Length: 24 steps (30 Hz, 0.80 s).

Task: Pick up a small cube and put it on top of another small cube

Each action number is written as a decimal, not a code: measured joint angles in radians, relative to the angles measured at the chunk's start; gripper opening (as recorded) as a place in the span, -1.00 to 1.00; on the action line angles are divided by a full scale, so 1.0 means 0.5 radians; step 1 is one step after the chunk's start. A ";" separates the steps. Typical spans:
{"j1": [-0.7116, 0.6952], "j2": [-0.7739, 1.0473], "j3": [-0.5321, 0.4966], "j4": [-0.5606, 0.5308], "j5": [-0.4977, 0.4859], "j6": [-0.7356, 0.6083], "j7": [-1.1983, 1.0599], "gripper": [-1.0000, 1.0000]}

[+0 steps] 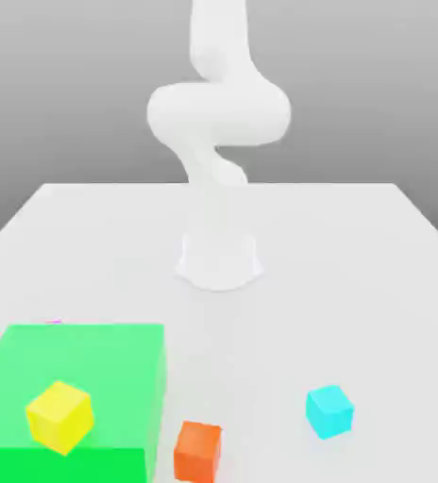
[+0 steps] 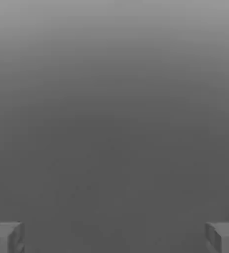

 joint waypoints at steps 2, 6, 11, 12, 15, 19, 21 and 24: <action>0.031 0.104 -0.149 -0.055 0.036 0.062 -0.149 0.00; 0.087 0.313 -0.436 -0.173 0.099 0.194 -0.467 0.00; 0.143 0.576 -0.787 -0.323 0.194 0.362 -0.882 0.00; 0.153 0.629 -0.856 -0.352 0.215 0.396 -0.967 0.00; 0.185 0.794 -1.036 -0.448 0.251 0.501 -1.229 0.00; 0.220 1.024 -1.247 -0.578 0.301 0.643 -1.595 0.00; 0.229 1.143 -1.340 -0.643 0.336 0.713 -1.785 0.00; 0.217 1.326 -1.449 -0.739 0.401 0.815 -2.080 0.00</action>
